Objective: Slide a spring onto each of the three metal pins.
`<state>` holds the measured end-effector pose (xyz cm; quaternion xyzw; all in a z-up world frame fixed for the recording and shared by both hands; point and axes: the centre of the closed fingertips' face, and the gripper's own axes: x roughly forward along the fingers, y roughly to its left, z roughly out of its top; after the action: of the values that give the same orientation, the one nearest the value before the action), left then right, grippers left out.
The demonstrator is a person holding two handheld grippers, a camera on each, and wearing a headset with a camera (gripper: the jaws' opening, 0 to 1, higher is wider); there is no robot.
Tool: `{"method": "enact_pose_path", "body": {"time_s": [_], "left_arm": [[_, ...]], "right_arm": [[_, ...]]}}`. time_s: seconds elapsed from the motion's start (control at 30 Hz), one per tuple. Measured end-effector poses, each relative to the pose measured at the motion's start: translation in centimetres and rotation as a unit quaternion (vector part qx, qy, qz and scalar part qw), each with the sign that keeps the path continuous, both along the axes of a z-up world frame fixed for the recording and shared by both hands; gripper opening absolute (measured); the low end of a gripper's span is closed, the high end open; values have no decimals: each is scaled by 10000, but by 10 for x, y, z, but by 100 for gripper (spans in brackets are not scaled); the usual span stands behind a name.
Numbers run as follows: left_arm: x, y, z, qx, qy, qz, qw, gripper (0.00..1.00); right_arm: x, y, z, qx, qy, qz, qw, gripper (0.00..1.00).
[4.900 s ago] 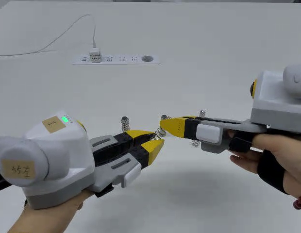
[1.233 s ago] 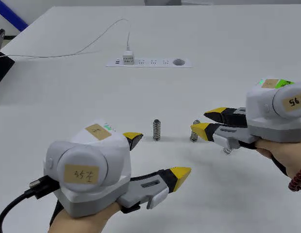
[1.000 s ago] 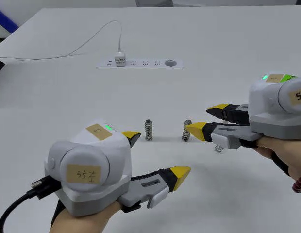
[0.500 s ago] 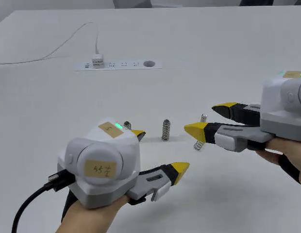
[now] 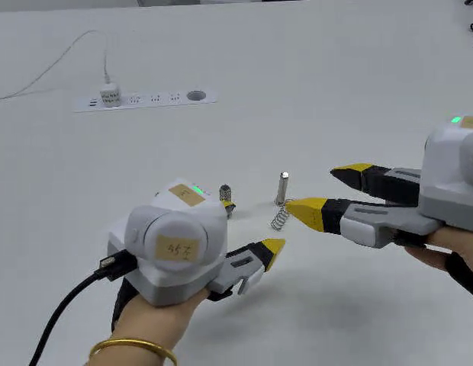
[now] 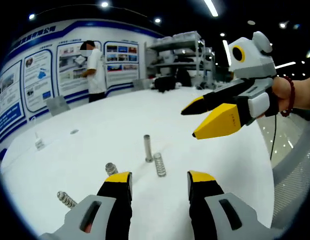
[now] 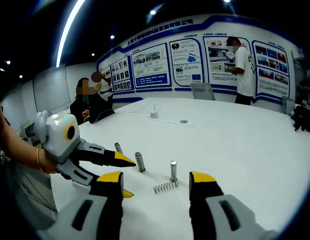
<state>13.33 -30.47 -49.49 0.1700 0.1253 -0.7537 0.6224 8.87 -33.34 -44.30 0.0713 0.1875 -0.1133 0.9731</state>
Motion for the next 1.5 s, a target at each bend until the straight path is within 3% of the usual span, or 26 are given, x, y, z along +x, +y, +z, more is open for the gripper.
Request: {"method": "enact_pose_path", "body": {"time_s": [0.27,0.57,0.63,0.73,0.9,1.0,1.5], "left_arm": [[-8,-20,-10,41,13,-95,9999,35],[-13,-40,-28,263,-44,-147,9995,27],[-12,-41,-33,362,-98,-155,9992,25],[-12,-42,-38,430,-48,-142,9990,23],[-11,-41,-42,514,-109,-162,9985,19],[-11,-42,-45,550,-68,-151,9983,17],[-12,-39,-44,572,-36,-215,9981,10]], "right_arm": [[-16,1,-6,-31,-2,-21,10000,54],[-30,5,-15,2,71,-25,10000,54],[-32,4,-15,37,33,-73,10000,53],[-33,2,-14,88,-99,-160,9998,52],[-34,3,-17,100,-52,-180,9998,52],[-34,2,-19,108,-36,-203,9997,52],[-37,1,-17,149,-21,-310,9994,51]]}}
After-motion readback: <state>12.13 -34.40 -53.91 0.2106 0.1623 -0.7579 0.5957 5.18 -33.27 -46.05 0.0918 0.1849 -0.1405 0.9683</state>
